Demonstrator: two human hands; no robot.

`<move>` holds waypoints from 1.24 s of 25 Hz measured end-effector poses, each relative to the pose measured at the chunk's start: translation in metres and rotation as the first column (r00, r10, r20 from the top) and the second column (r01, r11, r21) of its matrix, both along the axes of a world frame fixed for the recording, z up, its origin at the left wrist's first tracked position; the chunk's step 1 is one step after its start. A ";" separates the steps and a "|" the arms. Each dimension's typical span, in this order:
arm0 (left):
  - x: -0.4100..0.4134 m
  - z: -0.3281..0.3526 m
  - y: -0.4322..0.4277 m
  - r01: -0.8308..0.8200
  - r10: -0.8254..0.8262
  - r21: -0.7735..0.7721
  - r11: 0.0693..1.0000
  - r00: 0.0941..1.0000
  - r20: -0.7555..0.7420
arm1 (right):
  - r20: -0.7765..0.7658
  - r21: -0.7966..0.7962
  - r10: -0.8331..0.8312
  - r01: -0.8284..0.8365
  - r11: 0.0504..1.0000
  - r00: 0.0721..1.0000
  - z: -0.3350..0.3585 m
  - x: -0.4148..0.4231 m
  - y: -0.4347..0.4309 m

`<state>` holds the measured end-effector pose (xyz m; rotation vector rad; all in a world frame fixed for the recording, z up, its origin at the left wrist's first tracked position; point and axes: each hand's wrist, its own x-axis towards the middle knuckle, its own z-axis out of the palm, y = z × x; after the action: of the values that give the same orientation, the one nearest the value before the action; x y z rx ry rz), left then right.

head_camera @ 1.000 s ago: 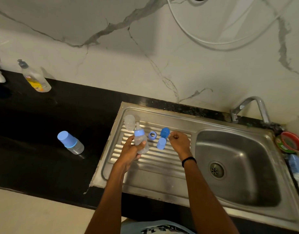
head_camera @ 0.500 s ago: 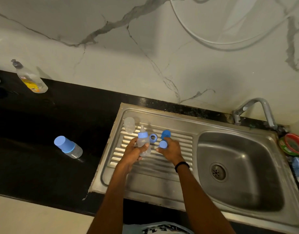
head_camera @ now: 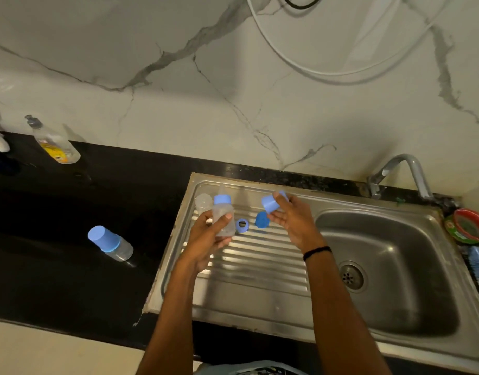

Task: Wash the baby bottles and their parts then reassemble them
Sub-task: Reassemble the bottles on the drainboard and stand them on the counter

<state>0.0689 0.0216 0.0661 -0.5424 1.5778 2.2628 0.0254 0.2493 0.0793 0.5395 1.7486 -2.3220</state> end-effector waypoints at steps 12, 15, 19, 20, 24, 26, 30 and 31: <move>0.002 0.026 0.100 0.337 -0.447 -0.568 0.751 0.892 -0.061 | -0.064 0.211 -0.029 0.042 0.977 0.998 0.006 0.073 0.131; 0.019 0.010 0.129 0.199 -0.235 -0.804 0.560 0.969 0.076 | 0.156 0.505 -0.161 0.061 0.861 0.974 -0.036 0.097 0.137; -0.002 0.031 0.147 0.114 -0.106 -0.423 0.899 0.993 0.043 | -0.041 -0.177 -0.263 0.252 0.951 0.964 0.030 0.073 0.164; -0.003 0.034 0.152 0.092 -0.076 -0.362 0.928 0.995 0.058 | -0.038 -0.422 -0.257 0.218 0.880 0.966 0.038 0.074 0.168; -0.003 0.031 0.160 0.069 -0.050 -0.445 0.893 0.997 0.054 | 0.106 0.279 -0.218 0.181 0.943 0.970 0.006 0.087 0.157; -0.008 0.039 0.156 0.115 -0.094 -0.282 0.952 0.992 0.088 | 0.101 0.108 -0.170 0.159 0.981 0.980 0.002 0.088 0.160; -0.002 0.023 0.147 -0.028 -0.018 -0.704 0.710 0.998 -0.058 | 0.042 0.230 -0.304 0.287 0.930 0.952 -0.005 0.079 0.166; 0.003 0.028 0.148 -0.107 0.031 -0.690 0.716 0.992 -0.121 | 0.036 0.178 -0.315 0.304 0.936 0.948 -0.002 0.079 0.161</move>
<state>0.0718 0.1697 0.0942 -0.6761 2.5102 1.6797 0.1044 0.4107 0.0768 0.9734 1.9669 -2.3280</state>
